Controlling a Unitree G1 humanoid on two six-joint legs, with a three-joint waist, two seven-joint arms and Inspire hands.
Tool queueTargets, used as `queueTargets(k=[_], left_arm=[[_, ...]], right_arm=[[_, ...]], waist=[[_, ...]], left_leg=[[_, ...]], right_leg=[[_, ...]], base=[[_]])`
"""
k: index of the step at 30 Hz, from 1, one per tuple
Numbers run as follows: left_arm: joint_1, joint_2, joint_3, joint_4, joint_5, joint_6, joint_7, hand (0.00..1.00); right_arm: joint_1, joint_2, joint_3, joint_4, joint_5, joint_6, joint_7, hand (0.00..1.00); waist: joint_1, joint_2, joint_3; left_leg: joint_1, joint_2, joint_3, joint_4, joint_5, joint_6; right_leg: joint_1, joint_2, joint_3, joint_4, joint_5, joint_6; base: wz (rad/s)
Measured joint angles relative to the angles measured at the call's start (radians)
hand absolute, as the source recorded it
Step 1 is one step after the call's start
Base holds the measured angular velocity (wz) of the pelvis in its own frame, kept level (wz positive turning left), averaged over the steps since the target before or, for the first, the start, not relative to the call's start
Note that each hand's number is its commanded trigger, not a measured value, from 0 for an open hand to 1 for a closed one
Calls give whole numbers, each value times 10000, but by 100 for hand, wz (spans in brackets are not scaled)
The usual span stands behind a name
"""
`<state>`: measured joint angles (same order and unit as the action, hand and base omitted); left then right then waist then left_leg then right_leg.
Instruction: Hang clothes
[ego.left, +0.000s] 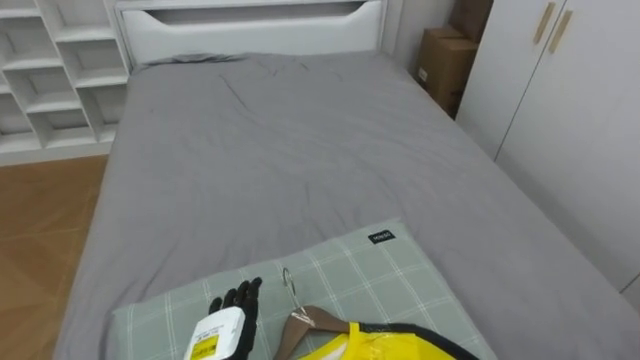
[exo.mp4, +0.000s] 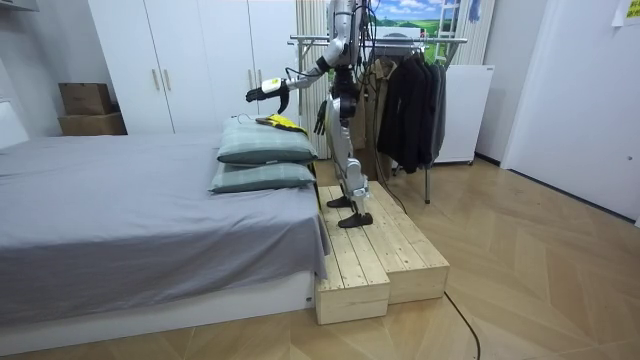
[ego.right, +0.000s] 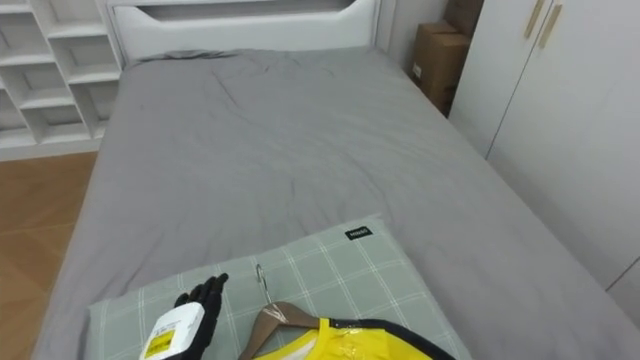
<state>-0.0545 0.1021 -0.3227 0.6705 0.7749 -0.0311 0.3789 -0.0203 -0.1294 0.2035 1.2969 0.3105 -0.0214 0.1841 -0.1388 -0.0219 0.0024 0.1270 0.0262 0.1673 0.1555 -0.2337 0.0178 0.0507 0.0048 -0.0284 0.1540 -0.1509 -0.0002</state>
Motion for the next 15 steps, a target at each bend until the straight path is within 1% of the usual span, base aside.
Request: queueTargets(k=[5,9,12,15], left_arm=[[12,-25,-165,196,-682,1,-279,0],[25,-64,-166,388,-785,29,-424,0],[56,-64,-166,386,-975,71,-487,0],[44,-73,-159,539,-953,110,-571,0]], right_arm=[[2,24,20,0,-11,1,9,0],[8,23,15,-3,-8,3,10,0],[8,15,16,-7,-6,6,9,0],[7,4,2,-9,-9,23,21,0]], waist=[[28,-34,-21],[32,-20,-20],[37,21,3],[37,118,-3]], left_leg=[[25,2,26,-3,0,0],[43,7,52,-31,0,1],[37,13,94,-40,-1,1],[39,19,93,-66,-4,1]], right_leg=[[11,3,7,13,8,2],[10,5,-1,13,20,2],[4,8,0,13,32,0],[2,21,-10,10,35,-2]], base=[[0],[-1],[0],[0]])
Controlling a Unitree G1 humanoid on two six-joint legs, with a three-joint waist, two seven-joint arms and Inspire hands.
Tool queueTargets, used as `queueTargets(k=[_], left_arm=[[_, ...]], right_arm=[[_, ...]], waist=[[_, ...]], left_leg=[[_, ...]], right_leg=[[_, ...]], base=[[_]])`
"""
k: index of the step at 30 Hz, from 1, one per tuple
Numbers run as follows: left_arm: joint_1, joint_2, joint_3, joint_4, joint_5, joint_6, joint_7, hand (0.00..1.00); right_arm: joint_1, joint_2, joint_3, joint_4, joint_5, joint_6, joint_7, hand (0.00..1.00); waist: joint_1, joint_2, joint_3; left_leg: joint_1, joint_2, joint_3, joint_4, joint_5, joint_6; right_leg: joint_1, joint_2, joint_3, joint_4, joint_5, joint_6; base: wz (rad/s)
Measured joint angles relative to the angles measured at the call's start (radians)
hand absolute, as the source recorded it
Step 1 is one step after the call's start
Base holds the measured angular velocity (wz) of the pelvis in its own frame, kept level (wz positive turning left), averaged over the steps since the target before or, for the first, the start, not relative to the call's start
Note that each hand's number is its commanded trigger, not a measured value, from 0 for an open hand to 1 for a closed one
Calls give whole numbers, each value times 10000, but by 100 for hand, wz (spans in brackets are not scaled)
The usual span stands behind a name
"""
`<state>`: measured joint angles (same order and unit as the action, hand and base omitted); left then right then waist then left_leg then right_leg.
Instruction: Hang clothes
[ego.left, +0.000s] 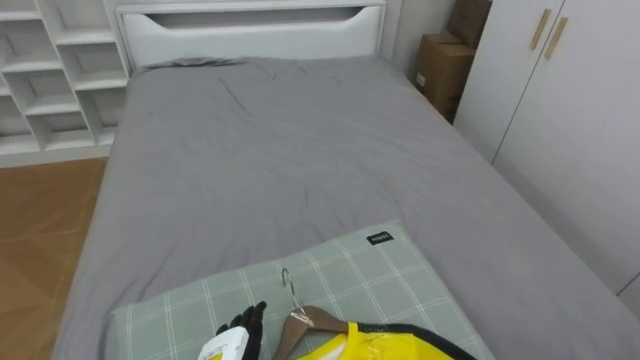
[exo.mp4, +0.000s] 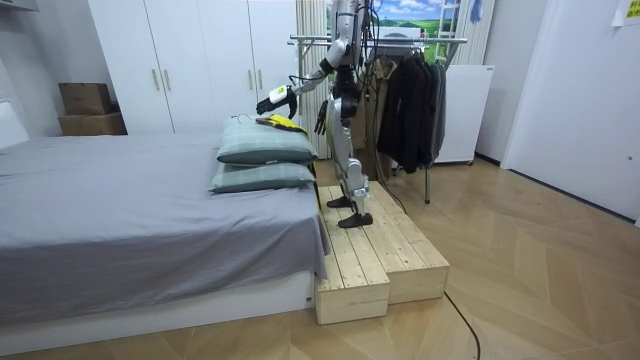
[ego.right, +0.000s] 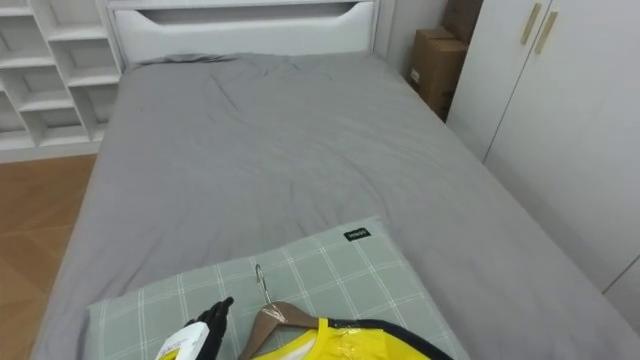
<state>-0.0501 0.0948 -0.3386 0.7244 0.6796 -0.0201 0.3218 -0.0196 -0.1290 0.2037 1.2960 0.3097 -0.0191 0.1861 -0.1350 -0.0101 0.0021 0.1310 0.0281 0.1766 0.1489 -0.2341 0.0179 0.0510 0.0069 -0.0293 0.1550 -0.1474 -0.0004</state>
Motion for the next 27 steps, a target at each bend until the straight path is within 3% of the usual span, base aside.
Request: queueTargets(k=[4,9,17,27], left_arm=[[31,-18,-18,472,-9,284,-202,0],[34,-23,-105,459,-9,361,-237,0],[64,-39,-114,795,-9,349,-215,0],[64,-36,-109,1427,-8,354,-234,0]], right_arm=[[6,-20,4,-10,19,7,7,0],[6,-37,20,-19,72,80,7,0],[7,5,23,-18,91,69,0,0],[5,29,21,-18,89,70,2,0]], waist=[[-24,104,-5],[17,173,-26],[22,103,10],[27,21,-13]], left_leg=[[-5,15,2,-50,0,-1],[4,14,2,-85,0,-1],[25,16,48,-41,1,-1],[9,12,49,-42,1,-1]], right_leg=[[-3,22,-1,-1,4,-6],[-1,23,2,-1,5,-8],[-22,20,14,-24,5,-8],[-102,11,15,-37,4,-7]], base=[[0],[0],[0],[0]])
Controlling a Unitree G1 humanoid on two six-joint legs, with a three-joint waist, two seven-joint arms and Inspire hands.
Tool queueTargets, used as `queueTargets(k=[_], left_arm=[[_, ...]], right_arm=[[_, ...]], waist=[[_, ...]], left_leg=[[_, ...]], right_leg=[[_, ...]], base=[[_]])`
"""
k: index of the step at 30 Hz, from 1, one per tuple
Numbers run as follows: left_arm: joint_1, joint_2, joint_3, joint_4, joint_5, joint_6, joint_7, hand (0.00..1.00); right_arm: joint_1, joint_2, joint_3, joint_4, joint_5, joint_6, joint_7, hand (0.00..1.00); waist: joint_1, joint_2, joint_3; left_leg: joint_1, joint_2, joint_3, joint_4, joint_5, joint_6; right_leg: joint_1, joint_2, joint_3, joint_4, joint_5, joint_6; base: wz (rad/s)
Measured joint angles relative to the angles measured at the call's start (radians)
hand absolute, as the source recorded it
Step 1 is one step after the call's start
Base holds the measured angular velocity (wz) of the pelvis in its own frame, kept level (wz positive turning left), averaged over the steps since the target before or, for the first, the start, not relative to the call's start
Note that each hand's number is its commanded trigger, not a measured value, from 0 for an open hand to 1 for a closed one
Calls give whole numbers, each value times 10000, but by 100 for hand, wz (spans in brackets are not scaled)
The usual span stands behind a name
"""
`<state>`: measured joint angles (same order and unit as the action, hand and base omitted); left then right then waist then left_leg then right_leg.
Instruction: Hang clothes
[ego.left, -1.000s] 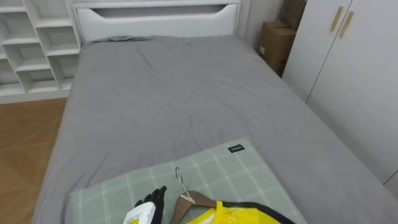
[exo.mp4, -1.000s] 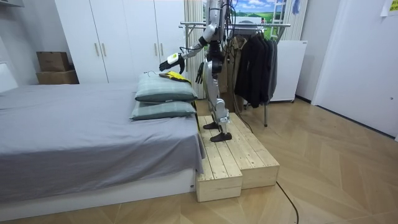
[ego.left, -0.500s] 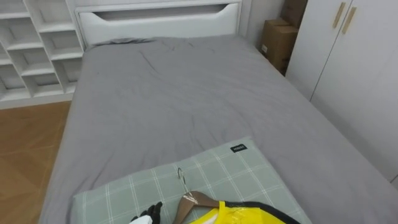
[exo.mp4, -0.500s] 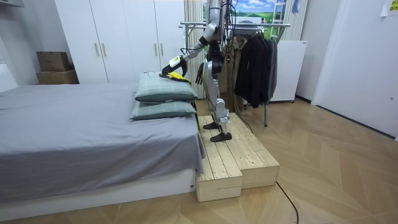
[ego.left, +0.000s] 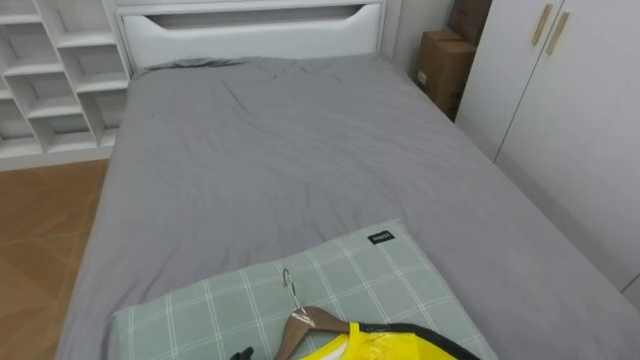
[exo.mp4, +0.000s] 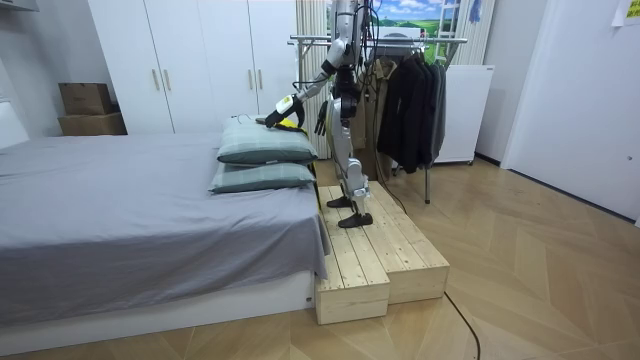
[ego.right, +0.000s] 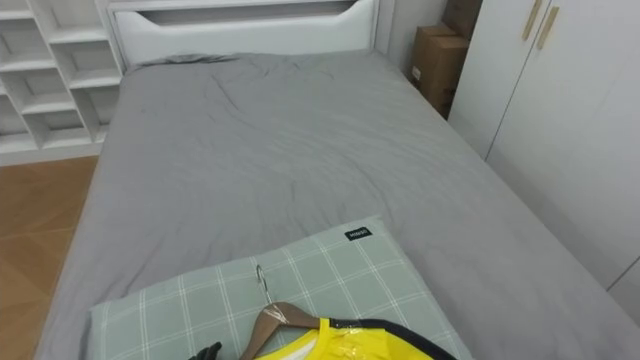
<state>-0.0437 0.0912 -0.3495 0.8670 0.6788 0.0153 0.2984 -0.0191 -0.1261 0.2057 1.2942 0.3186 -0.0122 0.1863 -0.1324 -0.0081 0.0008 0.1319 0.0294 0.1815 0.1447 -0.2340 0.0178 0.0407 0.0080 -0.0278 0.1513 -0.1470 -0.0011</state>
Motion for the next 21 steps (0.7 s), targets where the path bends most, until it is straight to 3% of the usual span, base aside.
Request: queueTargets(k=[21], left_arm=[[0,-55,-3,5,-14,-2,2,0]], right_arm=[[-15,33,136,22,156,0,7,0]], waist=[[-3,-61,21]], left_leg=[[-32,4,87,-2,1,-1]], right_leg=[[-74,9,101,-1,0,0]], base=[[-1]])
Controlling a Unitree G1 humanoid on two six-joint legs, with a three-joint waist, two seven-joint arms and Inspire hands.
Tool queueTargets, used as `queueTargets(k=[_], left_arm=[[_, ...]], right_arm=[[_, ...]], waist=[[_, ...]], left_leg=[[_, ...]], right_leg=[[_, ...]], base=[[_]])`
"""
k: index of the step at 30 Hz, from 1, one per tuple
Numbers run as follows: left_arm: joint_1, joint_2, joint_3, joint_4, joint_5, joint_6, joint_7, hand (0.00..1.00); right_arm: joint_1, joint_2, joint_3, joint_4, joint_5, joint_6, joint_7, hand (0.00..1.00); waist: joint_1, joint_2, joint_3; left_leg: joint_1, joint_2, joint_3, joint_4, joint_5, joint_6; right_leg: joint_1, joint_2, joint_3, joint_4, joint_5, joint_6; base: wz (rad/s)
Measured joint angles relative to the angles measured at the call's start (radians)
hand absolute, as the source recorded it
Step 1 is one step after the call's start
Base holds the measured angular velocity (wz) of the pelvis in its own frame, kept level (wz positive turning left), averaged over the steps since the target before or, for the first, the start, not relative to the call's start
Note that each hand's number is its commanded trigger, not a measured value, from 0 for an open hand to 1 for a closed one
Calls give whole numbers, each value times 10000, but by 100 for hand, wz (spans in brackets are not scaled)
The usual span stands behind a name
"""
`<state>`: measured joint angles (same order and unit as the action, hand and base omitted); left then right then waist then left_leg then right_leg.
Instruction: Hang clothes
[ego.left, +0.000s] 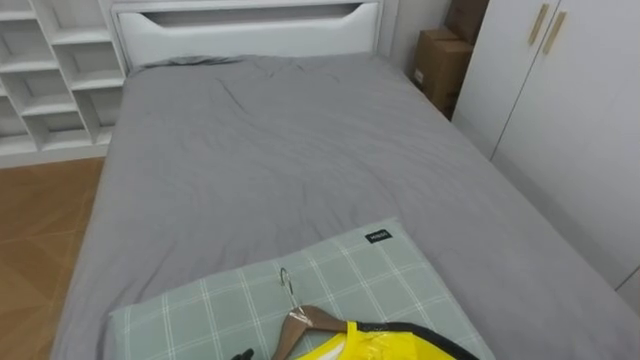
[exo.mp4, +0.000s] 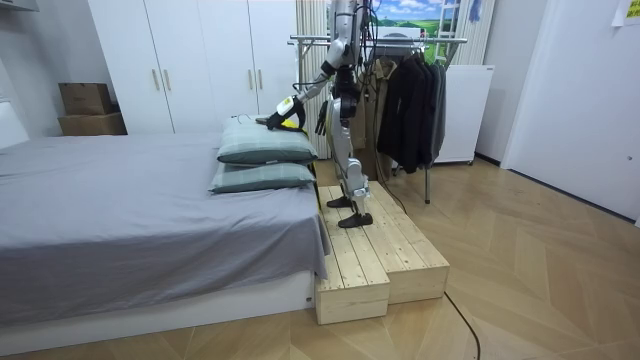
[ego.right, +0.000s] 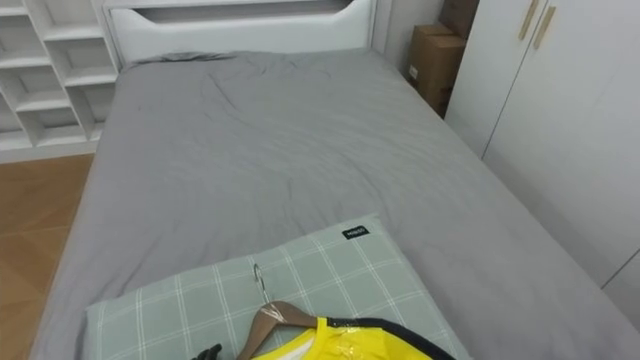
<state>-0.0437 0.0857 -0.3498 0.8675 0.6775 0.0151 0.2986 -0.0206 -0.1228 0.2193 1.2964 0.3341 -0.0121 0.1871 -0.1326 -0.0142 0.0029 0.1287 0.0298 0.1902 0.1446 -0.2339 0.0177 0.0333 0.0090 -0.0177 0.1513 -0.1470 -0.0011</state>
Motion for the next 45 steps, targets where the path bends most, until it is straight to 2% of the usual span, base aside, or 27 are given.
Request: queueTargets(k=[7,12,16,20,29,34,41,45], left_arm=[[-74,-203,-93,372,-191,13,30,0],[-166,-278,-278,-320,-199,82,-26,0],[-608,-389,-295,-606,-197,-20,-15,0],[-780,-398,-296,-591,-194,-21,-8,0],[-800,-408,-289,-470,-419,14,-1,0],[-1200,-472,-250,52,-412,20,3,0],[-1632,-462,-155,464,-582,29,36,0],[-1823,-459,-85,745,-670,25,55,0]], right_arm=[[-24,-6,123,-3,106,-14,5,0],[-267,-9,268,285,78,-24,55,0],[-387,-11,357,351,74,-10,44,0],[-404,-7,358,309,105,0,123,0],[-483,-32,362,308,99,70,124,0],[-587,-33,439,303,57,148,138,0],[-678,-52,473,308,60,247,131,0],[-767,-53,547,316,59,268,127,0]], waist=[[-33,-11,-9],[-71,-35,0],[-115,-42,7],[-280,-24,11],[-288,85,18],[-287,128,39],[-288,230,100],[-287,234,102]], left_leg=[[-147,-5,-19,2,1,1],[-256,-6,-43,8,2,2],[-322,-5,-53,30,4,4],[-465,-5,-44,43,4,5],[-819,25,-16,92,5,5],[-1249,99,-17,217,19,13],[-1387,108,-12,237,45,0],[-1388,107,-8,237,49,-1]], right_leg=[[-96,27,158,7,7,1],[-174,19,157,11,25,1],[-224,23,128,6,79,8],[-345,25,126,-1,94,7],[-711,51,128,6,169,-10],[-1129,99,132,11,374,-55],[-1255,104,149,10,382,-63],[-1266,103,144,13,384,-66]], base=[[0],[0],[0],[0],[0],[-4],[-1],[0]])
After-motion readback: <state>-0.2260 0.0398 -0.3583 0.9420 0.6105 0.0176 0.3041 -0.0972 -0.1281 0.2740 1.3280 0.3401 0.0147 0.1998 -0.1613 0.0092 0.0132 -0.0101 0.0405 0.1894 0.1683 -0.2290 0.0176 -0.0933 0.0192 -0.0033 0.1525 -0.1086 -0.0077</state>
